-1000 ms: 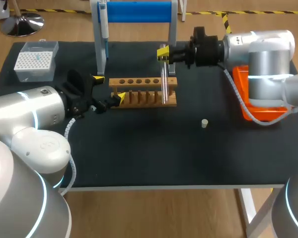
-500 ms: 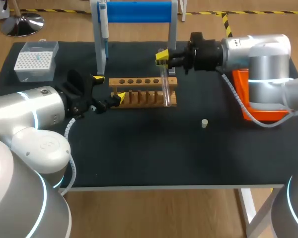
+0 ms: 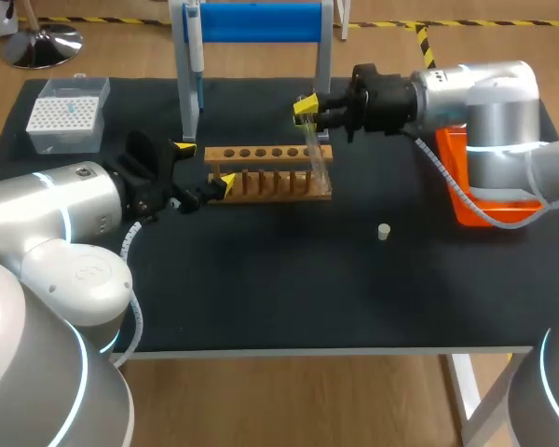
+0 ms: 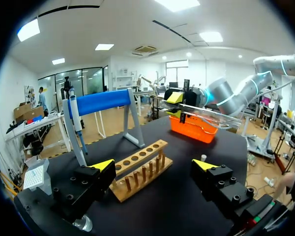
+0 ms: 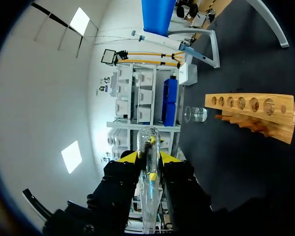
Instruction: Invert the test tube, pick up the pipette, mount the tip to pipette, aspirate from beaker and dispense into the tube, eject the tip, return the pipette, and cap with the stopper.
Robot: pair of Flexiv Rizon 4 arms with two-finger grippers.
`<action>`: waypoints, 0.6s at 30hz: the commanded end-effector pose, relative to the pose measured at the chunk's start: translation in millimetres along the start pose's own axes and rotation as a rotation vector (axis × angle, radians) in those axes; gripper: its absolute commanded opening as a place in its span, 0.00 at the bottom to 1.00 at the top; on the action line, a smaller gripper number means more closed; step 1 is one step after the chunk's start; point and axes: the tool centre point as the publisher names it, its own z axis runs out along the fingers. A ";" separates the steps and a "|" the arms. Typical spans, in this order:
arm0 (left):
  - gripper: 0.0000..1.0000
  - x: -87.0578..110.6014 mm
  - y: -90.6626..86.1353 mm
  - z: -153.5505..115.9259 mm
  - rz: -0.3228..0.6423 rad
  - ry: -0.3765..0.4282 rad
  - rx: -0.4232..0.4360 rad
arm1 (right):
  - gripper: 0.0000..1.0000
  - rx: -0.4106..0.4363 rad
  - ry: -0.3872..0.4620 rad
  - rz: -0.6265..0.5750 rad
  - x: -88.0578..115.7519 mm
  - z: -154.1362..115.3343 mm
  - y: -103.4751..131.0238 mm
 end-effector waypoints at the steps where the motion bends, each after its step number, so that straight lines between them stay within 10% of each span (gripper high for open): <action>1: 1.00 -1.2 0.4 -1.6 -0.001 0.007 0.001 | 0.00 0.006 0.000 0.001 -1.4 -0.7 1.0; 18: 1.00 -1.2 0.4 -1.6 -0.001 0.007 0.001 | 0.00 -0.018 -0.009 -0.003 -0.5 -1.0 1.5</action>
